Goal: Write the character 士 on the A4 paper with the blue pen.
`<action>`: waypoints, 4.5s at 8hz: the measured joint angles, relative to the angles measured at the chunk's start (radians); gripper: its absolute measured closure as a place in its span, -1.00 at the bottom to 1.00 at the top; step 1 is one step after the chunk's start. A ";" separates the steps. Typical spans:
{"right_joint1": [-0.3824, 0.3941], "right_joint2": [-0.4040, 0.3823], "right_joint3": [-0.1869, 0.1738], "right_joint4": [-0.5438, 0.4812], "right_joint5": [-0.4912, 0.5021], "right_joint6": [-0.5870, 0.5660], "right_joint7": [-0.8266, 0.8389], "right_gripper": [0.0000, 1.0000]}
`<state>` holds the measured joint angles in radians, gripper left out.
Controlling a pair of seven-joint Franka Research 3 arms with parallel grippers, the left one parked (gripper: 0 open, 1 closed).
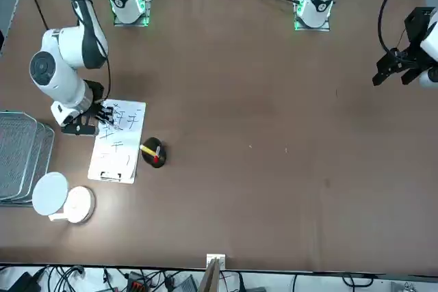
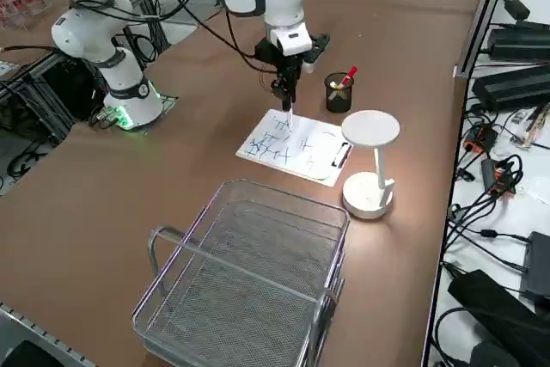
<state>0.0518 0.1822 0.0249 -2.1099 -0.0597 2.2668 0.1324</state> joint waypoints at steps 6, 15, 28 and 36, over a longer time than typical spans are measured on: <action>-0.021 0.020 -0.048 0.001 0.004 0.008 0.022 0.59; -0.020 0.042 -0.037 0.004 0.024 0.012 0.175 0.59; -0.018 0.069 -0.023 0.004 0.038 0.053 0.178 0.59; -0.010 0.074 0.003 0.004 0.103 0.085 0.192 0.59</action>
<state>0.0418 0.2557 0.0275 -2.1061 0.0438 2.3519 0.3241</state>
